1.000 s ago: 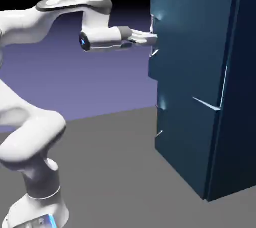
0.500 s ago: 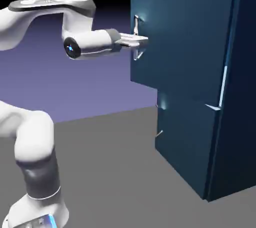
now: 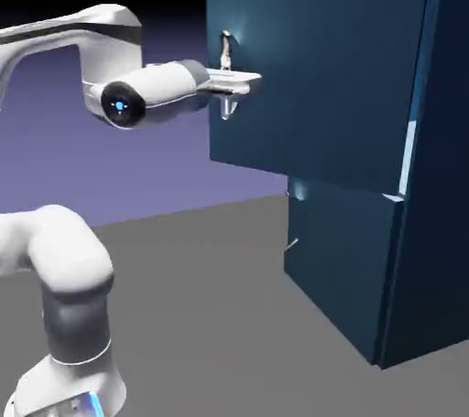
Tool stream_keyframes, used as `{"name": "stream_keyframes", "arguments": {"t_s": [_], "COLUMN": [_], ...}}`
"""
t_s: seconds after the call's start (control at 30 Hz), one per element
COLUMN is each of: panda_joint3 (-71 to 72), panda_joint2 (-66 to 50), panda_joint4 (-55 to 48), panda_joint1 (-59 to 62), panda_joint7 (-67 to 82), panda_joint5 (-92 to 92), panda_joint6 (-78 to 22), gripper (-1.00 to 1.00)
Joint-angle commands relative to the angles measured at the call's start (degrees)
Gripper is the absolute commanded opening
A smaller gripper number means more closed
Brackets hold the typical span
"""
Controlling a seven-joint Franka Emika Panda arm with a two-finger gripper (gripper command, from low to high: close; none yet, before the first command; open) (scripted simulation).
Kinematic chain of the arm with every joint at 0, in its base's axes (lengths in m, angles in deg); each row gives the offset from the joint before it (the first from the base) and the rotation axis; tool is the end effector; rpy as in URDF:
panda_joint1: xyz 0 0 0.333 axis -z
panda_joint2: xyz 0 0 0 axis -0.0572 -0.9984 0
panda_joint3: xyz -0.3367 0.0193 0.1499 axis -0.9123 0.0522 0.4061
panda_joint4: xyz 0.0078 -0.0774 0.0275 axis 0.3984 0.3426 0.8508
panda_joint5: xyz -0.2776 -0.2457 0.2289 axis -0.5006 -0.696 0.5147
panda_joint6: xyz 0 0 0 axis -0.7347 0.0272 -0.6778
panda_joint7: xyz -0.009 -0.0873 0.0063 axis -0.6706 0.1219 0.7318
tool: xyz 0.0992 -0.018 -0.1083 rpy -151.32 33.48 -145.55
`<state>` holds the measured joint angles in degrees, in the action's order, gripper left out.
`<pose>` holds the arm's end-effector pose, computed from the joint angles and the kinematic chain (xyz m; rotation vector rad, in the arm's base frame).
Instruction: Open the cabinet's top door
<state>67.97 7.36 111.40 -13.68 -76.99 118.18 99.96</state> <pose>0.2654 0.0393 0.6108 0.0856 1.6898 1.1314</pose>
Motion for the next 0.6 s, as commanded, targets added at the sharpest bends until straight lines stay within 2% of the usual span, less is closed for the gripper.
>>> {"name": "stream_keyframes", "arguments": {"t_s": [0.0,0.27,0.57], "panda_joint3": [-1.61,-17.54,-32.53], "panda_joint2": [1.18,7.18,5.40], "panda_joint4": [0.55,1.11,-4.97], "panda_joint1": [0.31,3.86,7.51], "panda_joint7": [-1.12,-6.27,-6.35], "panda_joint5": [-2.38,-21.01,-33.62], "panda_joint6": [-1.97,-20.12,-41.13], "gripper": [-1.00,-1.00,-1.00]}}
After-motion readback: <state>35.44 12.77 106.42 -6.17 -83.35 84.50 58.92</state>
